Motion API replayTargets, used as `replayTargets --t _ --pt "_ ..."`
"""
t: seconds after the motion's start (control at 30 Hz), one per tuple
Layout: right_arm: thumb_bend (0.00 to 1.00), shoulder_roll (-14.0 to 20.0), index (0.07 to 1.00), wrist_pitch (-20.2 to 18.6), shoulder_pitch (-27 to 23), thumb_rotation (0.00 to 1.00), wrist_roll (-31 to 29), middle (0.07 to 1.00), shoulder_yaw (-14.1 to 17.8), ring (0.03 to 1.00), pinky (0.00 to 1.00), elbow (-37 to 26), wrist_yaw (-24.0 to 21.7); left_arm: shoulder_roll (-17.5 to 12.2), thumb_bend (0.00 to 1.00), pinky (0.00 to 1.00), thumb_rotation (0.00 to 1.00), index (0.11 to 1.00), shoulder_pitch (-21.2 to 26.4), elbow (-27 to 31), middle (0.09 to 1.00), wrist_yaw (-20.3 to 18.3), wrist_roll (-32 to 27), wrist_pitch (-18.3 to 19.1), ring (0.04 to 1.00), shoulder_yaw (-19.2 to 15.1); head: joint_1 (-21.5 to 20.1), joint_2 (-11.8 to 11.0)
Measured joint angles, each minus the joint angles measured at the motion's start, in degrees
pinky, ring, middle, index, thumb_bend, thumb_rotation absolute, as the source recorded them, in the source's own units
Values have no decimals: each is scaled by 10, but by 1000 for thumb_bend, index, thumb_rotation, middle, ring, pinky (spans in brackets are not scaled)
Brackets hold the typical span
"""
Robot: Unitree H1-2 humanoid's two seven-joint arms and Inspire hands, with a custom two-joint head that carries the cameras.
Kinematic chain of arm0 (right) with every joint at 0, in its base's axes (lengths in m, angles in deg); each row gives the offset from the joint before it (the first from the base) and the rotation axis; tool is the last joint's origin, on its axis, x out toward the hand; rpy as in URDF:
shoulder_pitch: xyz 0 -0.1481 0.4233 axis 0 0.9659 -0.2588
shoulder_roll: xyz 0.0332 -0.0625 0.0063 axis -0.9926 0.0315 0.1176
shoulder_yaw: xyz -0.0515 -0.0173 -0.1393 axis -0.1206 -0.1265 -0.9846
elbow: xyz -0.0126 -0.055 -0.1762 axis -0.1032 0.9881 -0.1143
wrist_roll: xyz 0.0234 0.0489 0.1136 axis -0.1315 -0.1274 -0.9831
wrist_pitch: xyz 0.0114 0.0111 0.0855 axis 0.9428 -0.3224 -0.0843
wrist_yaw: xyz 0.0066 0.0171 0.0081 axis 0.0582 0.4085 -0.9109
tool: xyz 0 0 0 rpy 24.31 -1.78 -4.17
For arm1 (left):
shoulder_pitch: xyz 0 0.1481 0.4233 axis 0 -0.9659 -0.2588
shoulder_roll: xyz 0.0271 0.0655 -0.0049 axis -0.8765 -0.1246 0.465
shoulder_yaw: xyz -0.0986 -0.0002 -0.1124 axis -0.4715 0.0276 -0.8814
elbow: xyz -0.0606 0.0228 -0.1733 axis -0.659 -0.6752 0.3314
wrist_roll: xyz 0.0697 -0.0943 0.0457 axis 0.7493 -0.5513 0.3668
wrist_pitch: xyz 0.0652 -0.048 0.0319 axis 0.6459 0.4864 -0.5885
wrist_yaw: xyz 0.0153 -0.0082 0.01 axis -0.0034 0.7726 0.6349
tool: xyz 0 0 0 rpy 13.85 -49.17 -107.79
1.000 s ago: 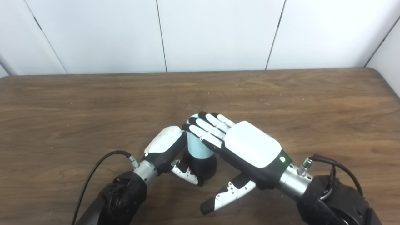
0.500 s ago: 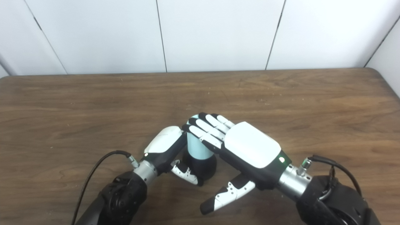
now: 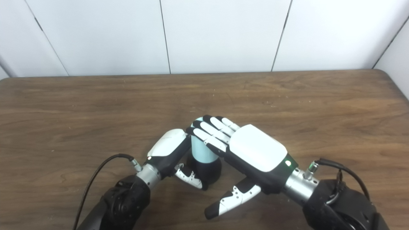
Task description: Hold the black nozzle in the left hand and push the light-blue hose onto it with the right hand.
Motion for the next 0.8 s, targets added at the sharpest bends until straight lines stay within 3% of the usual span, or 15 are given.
replayTargets --t 0.8 --pt "680 0 1000 -1 2 1000 4 1000 -4 1000 1000 0 4 -1 522 852 0 481 0 0 504 0 -1 0 650 0 -1 0"
